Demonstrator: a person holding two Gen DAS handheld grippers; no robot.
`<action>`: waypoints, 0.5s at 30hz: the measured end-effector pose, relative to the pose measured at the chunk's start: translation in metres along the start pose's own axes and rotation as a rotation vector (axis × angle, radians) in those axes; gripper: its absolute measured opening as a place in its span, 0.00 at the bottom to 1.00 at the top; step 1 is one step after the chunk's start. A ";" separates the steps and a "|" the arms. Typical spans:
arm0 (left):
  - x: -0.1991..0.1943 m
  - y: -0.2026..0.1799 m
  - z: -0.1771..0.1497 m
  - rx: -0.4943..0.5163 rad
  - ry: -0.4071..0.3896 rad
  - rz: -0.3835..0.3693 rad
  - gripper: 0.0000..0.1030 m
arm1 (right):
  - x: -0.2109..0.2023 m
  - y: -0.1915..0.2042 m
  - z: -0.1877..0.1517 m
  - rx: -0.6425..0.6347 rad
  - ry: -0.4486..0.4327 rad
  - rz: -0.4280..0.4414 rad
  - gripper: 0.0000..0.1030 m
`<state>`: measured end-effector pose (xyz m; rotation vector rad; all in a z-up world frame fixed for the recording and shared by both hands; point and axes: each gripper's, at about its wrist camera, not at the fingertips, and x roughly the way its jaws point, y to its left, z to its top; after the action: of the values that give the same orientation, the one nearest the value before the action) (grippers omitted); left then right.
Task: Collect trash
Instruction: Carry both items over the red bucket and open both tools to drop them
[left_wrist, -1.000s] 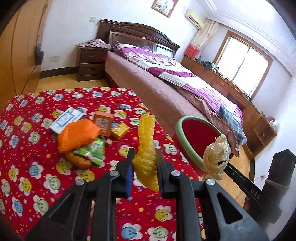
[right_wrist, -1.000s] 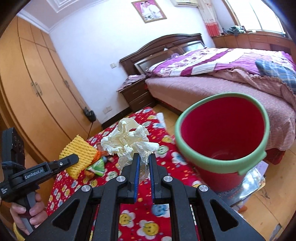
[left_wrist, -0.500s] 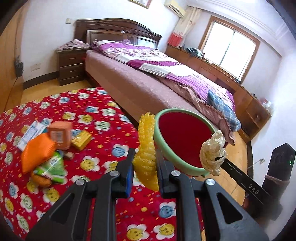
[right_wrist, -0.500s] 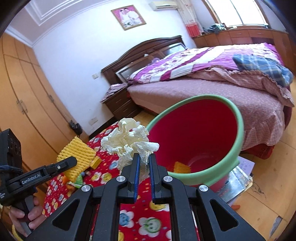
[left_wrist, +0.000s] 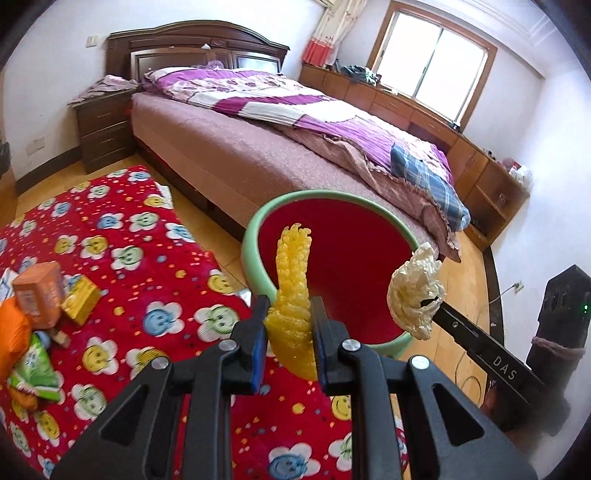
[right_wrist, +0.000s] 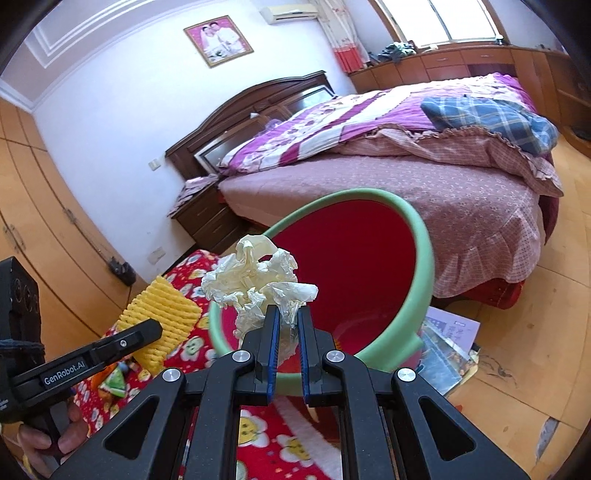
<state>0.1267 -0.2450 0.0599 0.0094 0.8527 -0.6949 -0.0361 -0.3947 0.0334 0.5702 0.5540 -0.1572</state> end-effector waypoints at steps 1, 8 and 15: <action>0.004 -0.001 0.001 0.004 0.004 -0.002 0.20 | 0.002 -0.003 0.000 0.004 0.001 -0.006 0.09; 0.030 -0.013 0.006 0.041 0.019 -0.001 0.21 | 0.012 -0.016 0.000 0.022 0.014 -0.038 0.11; 0.042 -0.015 0.006 0.037 0.040 -0.014 0.34 | 0.016 -0.022 0.001 0.026 0.006 -0.056 0.14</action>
<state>0.1413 -0.2817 0.0382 0.0509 0.8791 -0.7257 -0.0288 -0.4132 0.0148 0.5813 0.5749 -0.2164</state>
